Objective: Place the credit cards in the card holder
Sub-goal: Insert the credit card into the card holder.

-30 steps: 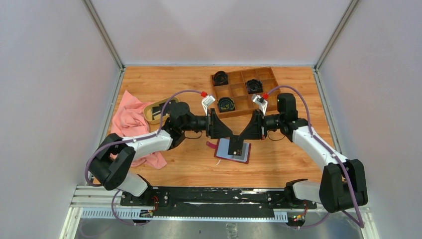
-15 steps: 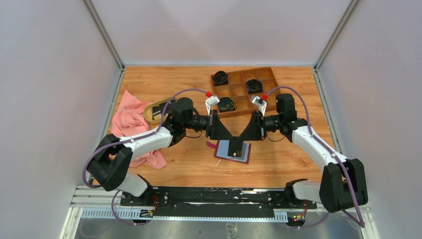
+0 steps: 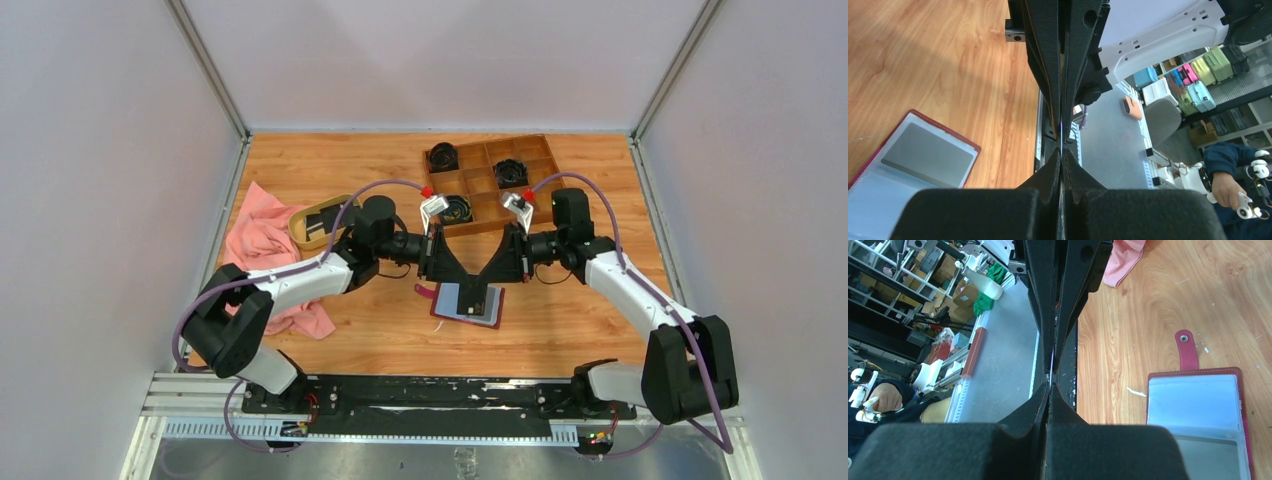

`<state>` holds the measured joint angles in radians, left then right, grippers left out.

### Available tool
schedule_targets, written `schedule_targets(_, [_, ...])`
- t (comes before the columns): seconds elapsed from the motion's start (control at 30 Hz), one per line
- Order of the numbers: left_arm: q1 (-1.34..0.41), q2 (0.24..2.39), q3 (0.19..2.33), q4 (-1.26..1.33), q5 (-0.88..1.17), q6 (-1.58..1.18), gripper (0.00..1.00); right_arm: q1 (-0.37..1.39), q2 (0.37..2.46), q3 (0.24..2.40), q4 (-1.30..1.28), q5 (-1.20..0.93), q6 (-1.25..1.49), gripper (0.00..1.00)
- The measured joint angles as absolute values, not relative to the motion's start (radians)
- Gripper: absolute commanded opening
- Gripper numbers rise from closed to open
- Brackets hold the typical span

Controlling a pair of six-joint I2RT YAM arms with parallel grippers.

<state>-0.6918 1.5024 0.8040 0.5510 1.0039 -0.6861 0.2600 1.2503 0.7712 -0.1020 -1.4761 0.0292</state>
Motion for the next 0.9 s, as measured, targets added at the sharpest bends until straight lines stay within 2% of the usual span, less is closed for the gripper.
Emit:
schedule_targets(0.03, [-0.692,1.502,0.804,0.551,1.005,-0.686,0.0,0.26,1.25,0.771,-0.105,-1.475,0.029,0.02])
schedule_targets(0.13, [-0.692,1.502,0.804,0.548,1.003,-0.683,0.0,0.26,1.25,0.772,-0.115,-1.473,0.019,0.57])
schedule_targets(0.17, [-0.692,1.501,0.803,0.546,0.999,-0.679,0.0,0.26,1.25,0.774,-0.127,-1.47,0.009,0.7])
schedule_targets(0.2, [-0.692,1.496,0.799,0.545,0.99,-0.675,0.0,0.261,1.25,0.776,-0.136,-1.464,0.004,0.77])
schedule_targets(0.3, [-0.683,1.449,0.738,0.545,0.952,-0.653,0.0,0.259,1.241,0.817,-0.259,-1.414,-0.112,0.82])
schedule_targets(0.4, [-0.668,1.379,0.646,0.543,0.912,-0.625,0.0,0.256,1.202,0.863,-0.391,-1.265,-0.288,0.79])
schedule_targets(0.43, [-0.659,1.356,0.614,0.542,0.896,-0.616,0.0,0.255,1.177,0.864,-0.421,-1.199,-0.342,0.71])
schedule_targets(0.57, [-0.644,1.348,0.561,0.535,0.843,-0.604,0.0,0.253,1.113,0.835,-0.473,-1.026,-0.519,0.19])
schedule_targets(0.63, [-0.641,1.383,0.564,0.536,0.826,-0.605,0.0,0.253,1.11,0.797,-0.48,-0.976,-0.61,0.07])
schedule_targets(0.7, [-0.64,1.43,0.574,0.536,0.82,-0.606,0.0,0.258,1.111,0.752,-0.486,-0.935,-0.694,0.01])
schedule_targets(0.9, [-0.62,1.582,0.633,0.546,0.805,-0.639,0.0,0.325,1.143,0.691,-0.485,-0.836,-0.85,0.0])
